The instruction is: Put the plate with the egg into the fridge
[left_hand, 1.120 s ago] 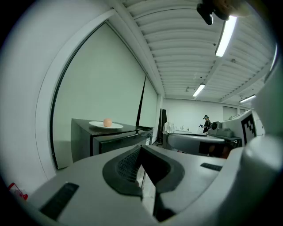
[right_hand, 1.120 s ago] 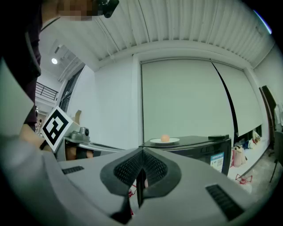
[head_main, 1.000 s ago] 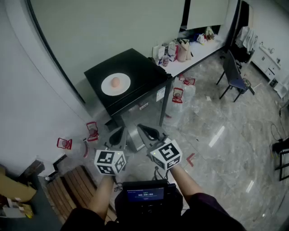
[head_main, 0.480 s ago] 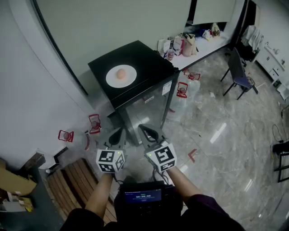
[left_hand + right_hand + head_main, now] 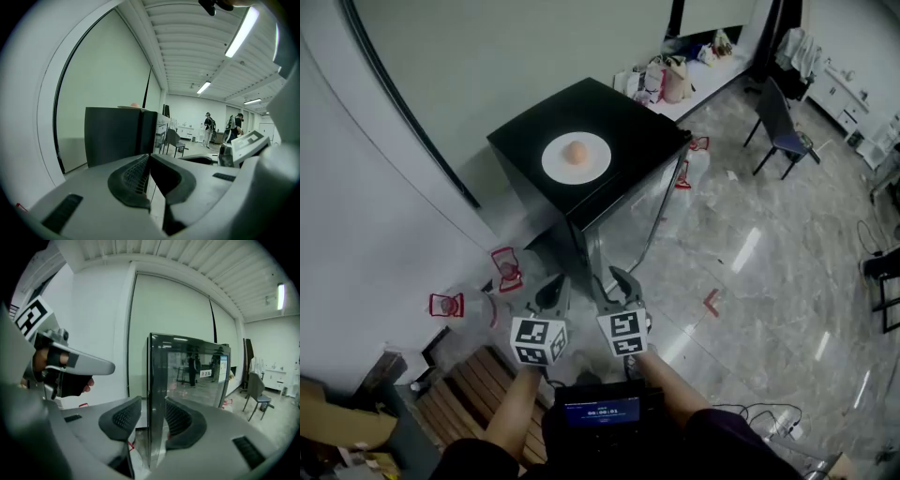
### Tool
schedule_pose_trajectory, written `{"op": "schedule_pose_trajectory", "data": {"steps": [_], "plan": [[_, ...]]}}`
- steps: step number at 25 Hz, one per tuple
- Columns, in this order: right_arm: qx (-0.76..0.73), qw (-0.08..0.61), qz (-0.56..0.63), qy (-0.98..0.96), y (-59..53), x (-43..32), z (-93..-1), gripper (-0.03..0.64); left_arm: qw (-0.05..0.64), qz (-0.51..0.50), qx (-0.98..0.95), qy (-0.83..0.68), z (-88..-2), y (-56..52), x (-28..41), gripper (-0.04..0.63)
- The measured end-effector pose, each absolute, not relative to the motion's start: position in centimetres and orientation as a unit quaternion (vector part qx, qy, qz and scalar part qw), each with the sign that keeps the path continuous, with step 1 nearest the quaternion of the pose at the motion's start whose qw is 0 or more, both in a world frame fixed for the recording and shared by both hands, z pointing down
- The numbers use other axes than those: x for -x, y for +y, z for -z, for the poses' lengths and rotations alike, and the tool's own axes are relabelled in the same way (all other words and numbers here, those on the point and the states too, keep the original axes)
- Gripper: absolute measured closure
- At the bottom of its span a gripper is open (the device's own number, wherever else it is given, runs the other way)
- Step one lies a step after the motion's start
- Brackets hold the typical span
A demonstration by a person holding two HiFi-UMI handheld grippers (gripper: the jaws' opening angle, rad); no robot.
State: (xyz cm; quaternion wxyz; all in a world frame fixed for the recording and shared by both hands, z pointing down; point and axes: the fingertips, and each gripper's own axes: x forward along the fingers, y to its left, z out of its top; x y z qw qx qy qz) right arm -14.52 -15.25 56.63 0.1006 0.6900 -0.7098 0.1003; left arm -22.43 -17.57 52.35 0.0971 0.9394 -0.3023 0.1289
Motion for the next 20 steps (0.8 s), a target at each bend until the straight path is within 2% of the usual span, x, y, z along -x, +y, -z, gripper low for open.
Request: {"op": "schedule_pose_trajectory", "data": {"steps": [9, 20], "plan": [[-0.792, 0.136, -0.113, -0.584, -19.1, 14.8, -62.2, 0.480, 0.098, -0.148, -0.955, -0.236, -53.7, -20.2, 24.2, 0.584], [-0.852, 0.127, -0.128, -0.492, -20.9, 13.6, -64.4, 0.493, 0.110, -0.152, -0.955, -0.230, -54.5, -22.1, 24.9, 0.584]]}}
